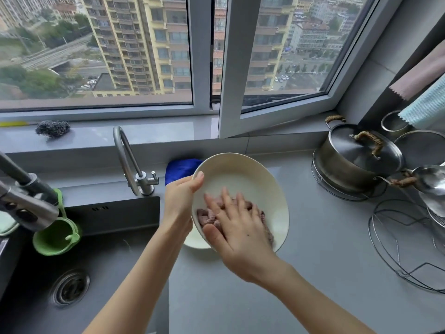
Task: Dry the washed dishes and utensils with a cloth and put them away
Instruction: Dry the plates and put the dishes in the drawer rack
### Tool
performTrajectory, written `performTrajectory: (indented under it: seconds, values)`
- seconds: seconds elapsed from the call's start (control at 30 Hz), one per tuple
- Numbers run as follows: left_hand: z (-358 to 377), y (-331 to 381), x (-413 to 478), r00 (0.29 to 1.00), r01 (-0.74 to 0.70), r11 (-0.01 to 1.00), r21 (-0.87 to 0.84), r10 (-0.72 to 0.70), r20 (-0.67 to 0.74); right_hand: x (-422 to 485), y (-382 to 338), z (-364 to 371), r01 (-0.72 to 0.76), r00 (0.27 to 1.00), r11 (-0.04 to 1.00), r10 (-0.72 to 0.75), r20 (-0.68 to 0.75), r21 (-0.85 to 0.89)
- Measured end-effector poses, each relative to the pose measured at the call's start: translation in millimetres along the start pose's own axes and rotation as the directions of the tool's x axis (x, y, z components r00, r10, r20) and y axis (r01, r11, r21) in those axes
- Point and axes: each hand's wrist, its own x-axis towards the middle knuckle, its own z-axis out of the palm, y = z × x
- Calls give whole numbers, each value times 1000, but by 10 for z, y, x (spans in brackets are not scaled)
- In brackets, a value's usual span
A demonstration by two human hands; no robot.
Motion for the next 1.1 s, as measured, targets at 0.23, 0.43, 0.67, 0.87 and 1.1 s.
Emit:
performTrajectory:
  seconds: [0.23, 0.43, 0.67, 0.87, 1.1]
  values:
    - [-239, 123, 12, 991, -41, 989, 142, 22, 133, -464, 525, -136, 390, 920, 866, -353, 169, -313]
    - [-182, 173, -29, 906, -37, 937, 346, -115, 408, 106, 1046, -470, 511, 818, 626, -564, 111, -588]
    - [-68, 109, -153, 917, -70, 959, 276, -47, 395, 551, 613, -814, 177, 980, 980, -166, -113, 94]
    - [-72, 35, -227, 942, -67, 963, 261, -25, 333, 506, 716, -756, -45, 998, 912, 22, 61, 408]
    - [-184, 45, -248, 985, -22, 993, 114, 2, 170, 164, 870, -689, -265, 958, 502, 234, 166, 823]
